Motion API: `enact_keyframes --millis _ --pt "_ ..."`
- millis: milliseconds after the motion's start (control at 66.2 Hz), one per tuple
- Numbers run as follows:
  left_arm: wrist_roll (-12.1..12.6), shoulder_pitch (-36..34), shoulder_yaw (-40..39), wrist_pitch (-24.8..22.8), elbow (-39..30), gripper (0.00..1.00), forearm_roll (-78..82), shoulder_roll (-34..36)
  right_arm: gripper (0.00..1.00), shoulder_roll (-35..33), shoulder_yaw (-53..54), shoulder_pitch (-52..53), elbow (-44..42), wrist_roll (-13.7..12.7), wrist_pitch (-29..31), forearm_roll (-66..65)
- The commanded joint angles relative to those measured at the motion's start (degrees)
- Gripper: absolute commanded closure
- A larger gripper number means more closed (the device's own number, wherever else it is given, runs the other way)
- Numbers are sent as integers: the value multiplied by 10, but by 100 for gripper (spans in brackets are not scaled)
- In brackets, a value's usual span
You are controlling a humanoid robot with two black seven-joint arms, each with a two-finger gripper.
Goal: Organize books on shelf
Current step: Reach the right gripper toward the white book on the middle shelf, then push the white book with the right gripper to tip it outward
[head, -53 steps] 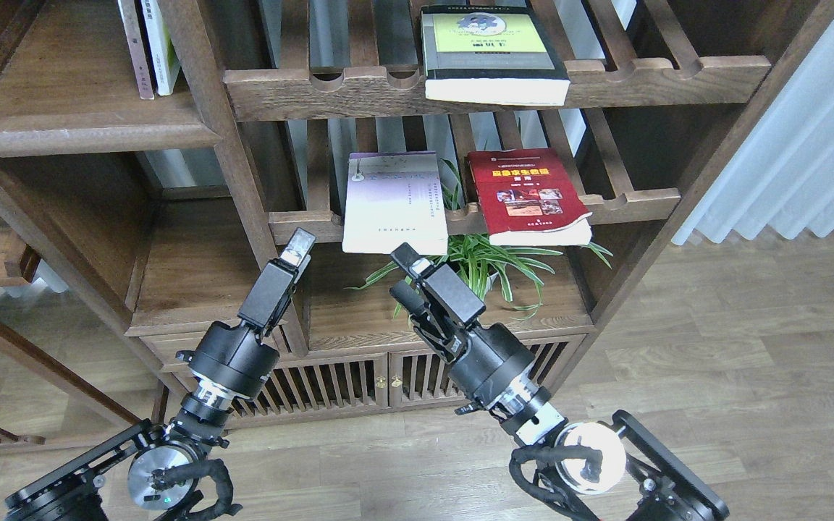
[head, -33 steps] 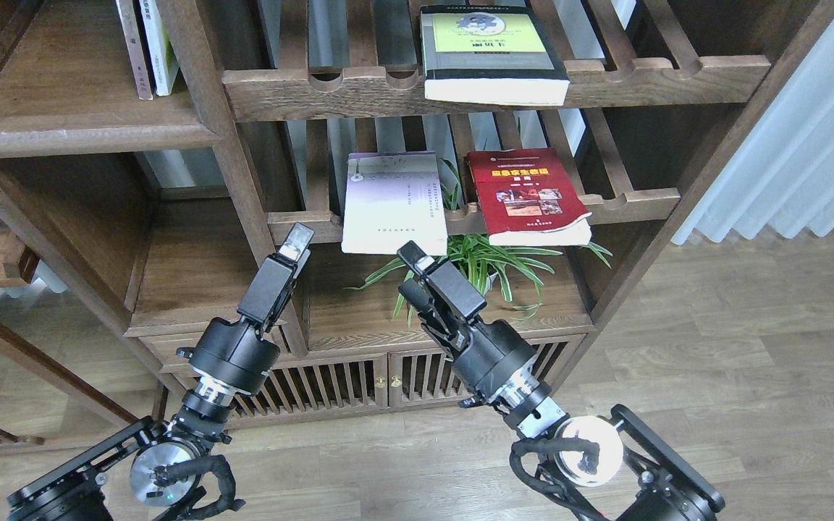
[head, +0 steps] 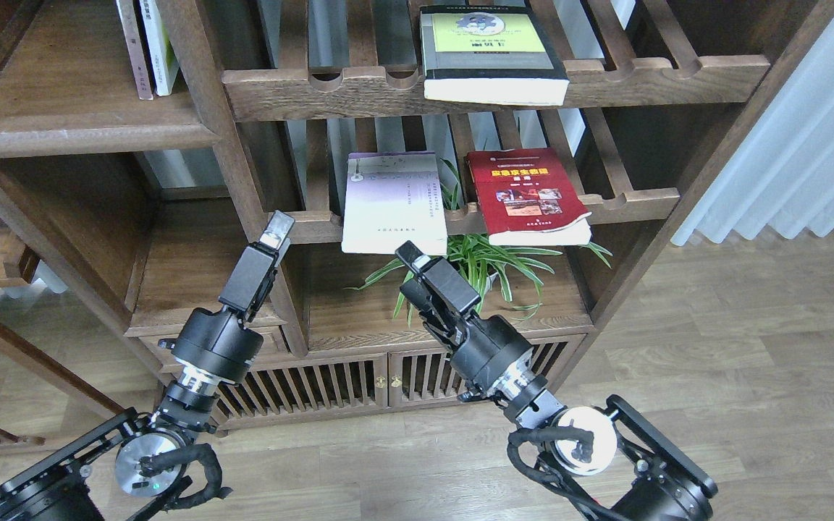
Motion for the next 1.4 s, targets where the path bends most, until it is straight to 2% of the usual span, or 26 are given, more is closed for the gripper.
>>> enact_keyframes --millis 0,121,287,438,634,996,1253,1389 --pt "0 4 0 0 -1 0 0 0 1 0 -2 33 -49 14 -10 4" --pt "0 9 -4 0 -1 0 0 1 1 0 -3 52 -90 44 -11 6" --pt "0 16 -16 0 -1 0 1 4 1 0 -5 92 -126 59 -12 29" --pt "0 16 -17 0 0 0 1 3 1 0 -33 153 -201 74 -14 96" --pt "0 16 -17 0 2 0 1 1 1 0 -46 173 -221 74 -36 130" --pt "0 16 -17 0 7 0 1 -2 1 0 -76 179 -237 74 -43 141" --pt "0 16 -16 0 12 0 1 -4 1 0 -90 224 -265 73 -43 180" --pt "0 16 -16 0 14 0 1 -4 1 0 -102 235 -275 69 -62 199"
